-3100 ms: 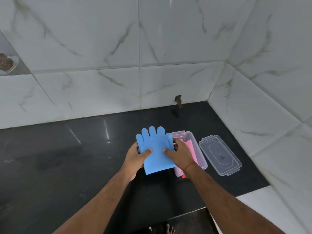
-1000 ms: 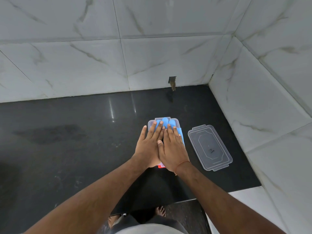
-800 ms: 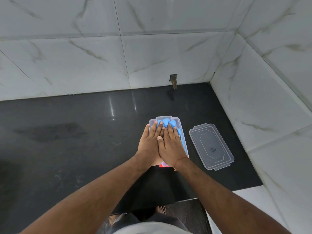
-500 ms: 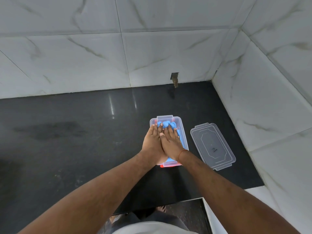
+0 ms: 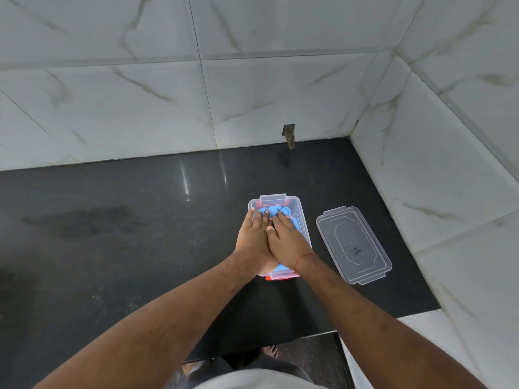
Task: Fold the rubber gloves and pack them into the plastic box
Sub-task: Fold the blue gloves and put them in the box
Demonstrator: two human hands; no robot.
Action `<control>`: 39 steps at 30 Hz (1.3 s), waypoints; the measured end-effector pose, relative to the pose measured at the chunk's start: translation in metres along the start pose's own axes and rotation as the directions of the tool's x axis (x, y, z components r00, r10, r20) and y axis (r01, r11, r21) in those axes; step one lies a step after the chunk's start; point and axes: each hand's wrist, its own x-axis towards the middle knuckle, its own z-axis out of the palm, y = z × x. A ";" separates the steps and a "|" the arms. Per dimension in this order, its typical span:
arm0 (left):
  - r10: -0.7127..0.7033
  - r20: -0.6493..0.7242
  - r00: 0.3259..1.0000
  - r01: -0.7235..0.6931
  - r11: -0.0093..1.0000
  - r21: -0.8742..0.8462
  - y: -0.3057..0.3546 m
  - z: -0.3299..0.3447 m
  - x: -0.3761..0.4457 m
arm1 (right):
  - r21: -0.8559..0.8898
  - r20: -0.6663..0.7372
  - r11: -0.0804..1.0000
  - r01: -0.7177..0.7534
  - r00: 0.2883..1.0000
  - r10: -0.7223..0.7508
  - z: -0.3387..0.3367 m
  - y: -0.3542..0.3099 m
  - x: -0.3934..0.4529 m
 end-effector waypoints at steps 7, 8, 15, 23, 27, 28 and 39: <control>-0.129 0.003 0.992 0.123 0.935 -0.331 -0.009 0.006 -0.001 | -0.160 -0.402 0.982 0.101 0.902 -0.158 -0.007 0.032 -0.068; -0.159 -0.074 0.984 0.123 0.926 -0.358 -0.016 0.003 -0.002 | -0.105 -0.423 0.994 0.042 0.903 -0.082 -0.004 0.037 -0.076; -0.257 -0.260 0.931 0.025 0.754 -0.657 -0.069 -0.010 0.007 | 0.643 -0.004 0.640 -0.422 0.833 0.554 0.020 0.035 -0.100; -0.205 -0.005 0.979 0.091 0.454 -0.887 -0.091 0.017 -0.001 | 0.746 0.060 0.568 -0.346 0.885 0.461 0.013 0.037 -0.094; -0.237 0.052 0.970 0.100 0.193 -0.976 -0.097 0.035 -0.020 | 0.721 0.000 0.619 -0.310 0.895 0.447 -0.003 0.046 -0.076; -0.240 0.076 0.968 0.107 0.118 -0.987 -0.098 0.041 -0.027 | 0.718 0.001 0.626 -0.304 0.900 0.436 -0.008 0.046 -0.071; -0.149 0.219 0.964 0.156 -0.348 -0.924 -0.101 0.103 -0.083 | 0.689 0.038 0.674 -0.266 0.942 0.333 -0.023 0.031 -0.016</control>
